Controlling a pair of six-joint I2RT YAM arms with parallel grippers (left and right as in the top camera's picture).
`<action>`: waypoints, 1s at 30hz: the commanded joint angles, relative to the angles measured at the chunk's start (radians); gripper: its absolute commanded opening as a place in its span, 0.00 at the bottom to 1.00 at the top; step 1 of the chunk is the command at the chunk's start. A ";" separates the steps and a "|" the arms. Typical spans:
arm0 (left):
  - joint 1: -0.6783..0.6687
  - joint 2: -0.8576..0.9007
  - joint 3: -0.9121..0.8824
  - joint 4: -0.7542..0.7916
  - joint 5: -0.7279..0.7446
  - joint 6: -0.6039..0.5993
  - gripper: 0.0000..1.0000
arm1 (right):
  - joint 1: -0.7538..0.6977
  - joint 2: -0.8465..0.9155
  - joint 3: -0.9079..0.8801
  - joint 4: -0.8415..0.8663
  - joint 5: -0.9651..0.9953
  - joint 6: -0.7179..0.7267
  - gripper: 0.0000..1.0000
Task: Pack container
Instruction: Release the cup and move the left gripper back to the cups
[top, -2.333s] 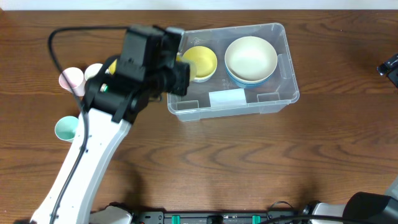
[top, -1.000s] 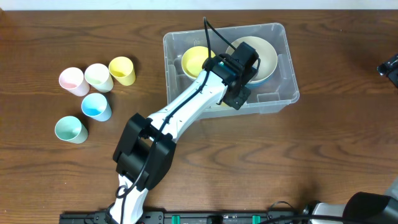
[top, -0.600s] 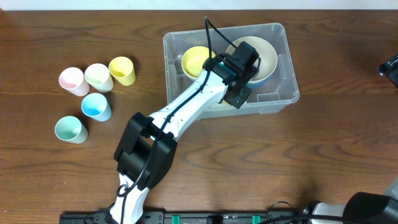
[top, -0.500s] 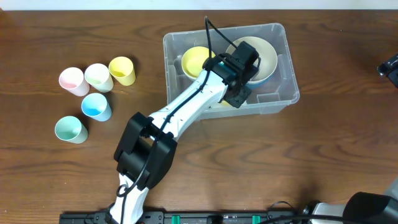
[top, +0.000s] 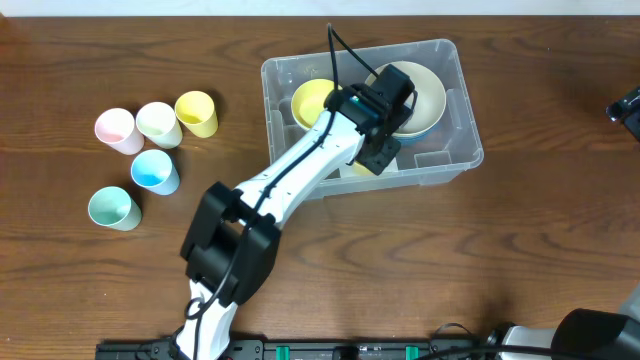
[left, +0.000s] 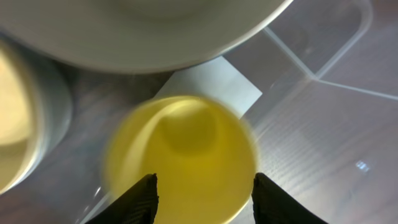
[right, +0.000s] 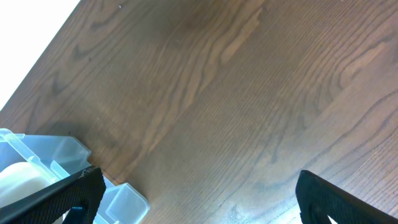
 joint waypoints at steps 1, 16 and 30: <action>0.027 -0.142 0.047 -0.015 -0.022 0.010 0.51 | -0.011 0.001 0.000 -0.002 0.000 0.011 0.99; 0.436 -0.359 0.045 -0.078 -0.214 -0.045 0.67 | -0.011 0.001 0.000 -0.002 0.000 0.011 0.99; 0.658 -0.058 0.044 -0.081 -0.122 -0.089 0.67 | -0.011 0.001 0.000 -0.002 0.000 0.011 0.99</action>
